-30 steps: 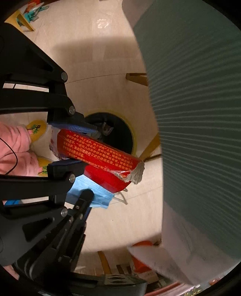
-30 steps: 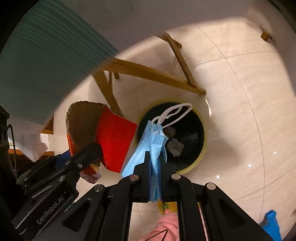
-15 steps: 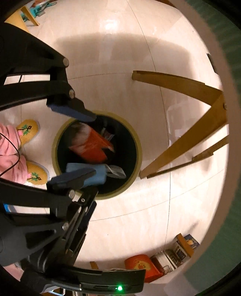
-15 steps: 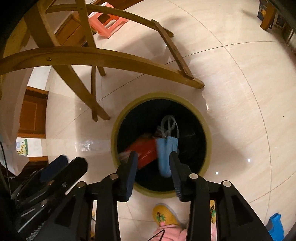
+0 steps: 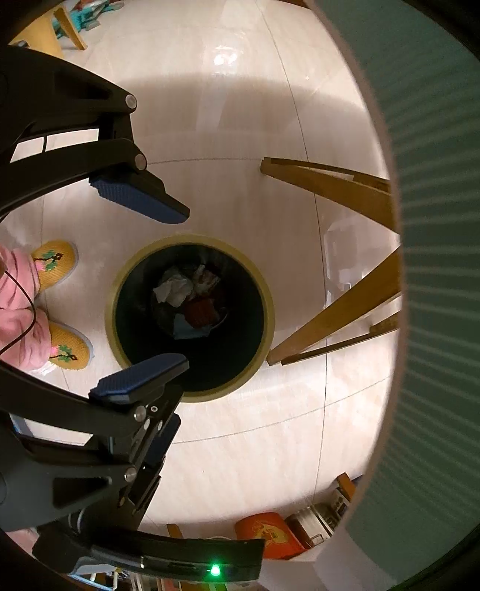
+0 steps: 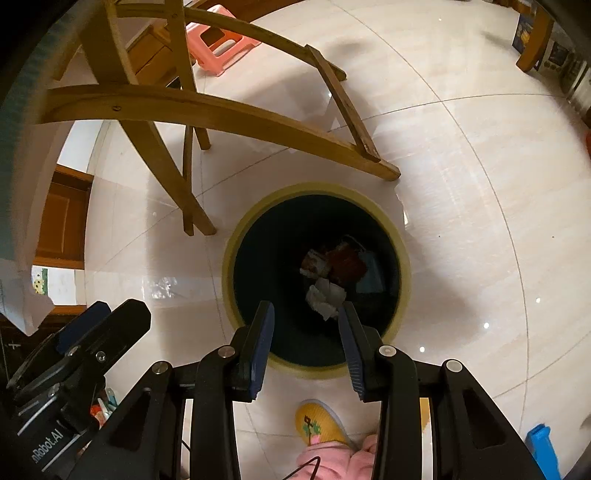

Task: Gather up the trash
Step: 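Raise both open tools back toward the table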

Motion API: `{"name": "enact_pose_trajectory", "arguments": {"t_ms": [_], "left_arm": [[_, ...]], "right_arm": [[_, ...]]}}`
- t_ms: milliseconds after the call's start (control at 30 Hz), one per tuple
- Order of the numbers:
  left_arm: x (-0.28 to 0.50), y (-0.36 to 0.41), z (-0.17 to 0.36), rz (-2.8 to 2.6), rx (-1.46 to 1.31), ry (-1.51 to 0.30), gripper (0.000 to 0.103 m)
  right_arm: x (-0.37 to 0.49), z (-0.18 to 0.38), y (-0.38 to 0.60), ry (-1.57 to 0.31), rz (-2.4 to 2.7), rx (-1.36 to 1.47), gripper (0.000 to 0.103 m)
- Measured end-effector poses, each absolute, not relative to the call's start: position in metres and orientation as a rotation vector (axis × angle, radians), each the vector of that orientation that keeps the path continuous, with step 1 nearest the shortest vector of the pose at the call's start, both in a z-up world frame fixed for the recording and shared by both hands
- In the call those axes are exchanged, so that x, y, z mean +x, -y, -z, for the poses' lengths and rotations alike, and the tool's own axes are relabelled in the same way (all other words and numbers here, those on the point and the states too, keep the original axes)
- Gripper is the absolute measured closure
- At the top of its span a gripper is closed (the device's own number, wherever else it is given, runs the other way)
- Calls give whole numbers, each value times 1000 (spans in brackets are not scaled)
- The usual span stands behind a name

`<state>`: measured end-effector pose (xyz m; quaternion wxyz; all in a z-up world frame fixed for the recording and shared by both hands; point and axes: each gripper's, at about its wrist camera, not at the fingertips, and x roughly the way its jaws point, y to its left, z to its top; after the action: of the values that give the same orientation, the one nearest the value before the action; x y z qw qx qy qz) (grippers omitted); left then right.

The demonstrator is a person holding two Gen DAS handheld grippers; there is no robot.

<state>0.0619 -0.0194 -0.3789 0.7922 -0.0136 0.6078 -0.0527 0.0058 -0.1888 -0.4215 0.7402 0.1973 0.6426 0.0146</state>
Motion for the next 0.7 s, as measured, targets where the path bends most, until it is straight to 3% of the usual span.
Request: {"name": "enact_pose_trajectory", "arguments": {"t_ms": [267,700], "left_arm": [[41,13,319,105,-53,-1298,33],[6,2,154,103,-100,-1199,33]], "right_arm": [[-9,336,188,-1379,-49,429,66],[-28,147,177,-1248,-199,383,66]]}}
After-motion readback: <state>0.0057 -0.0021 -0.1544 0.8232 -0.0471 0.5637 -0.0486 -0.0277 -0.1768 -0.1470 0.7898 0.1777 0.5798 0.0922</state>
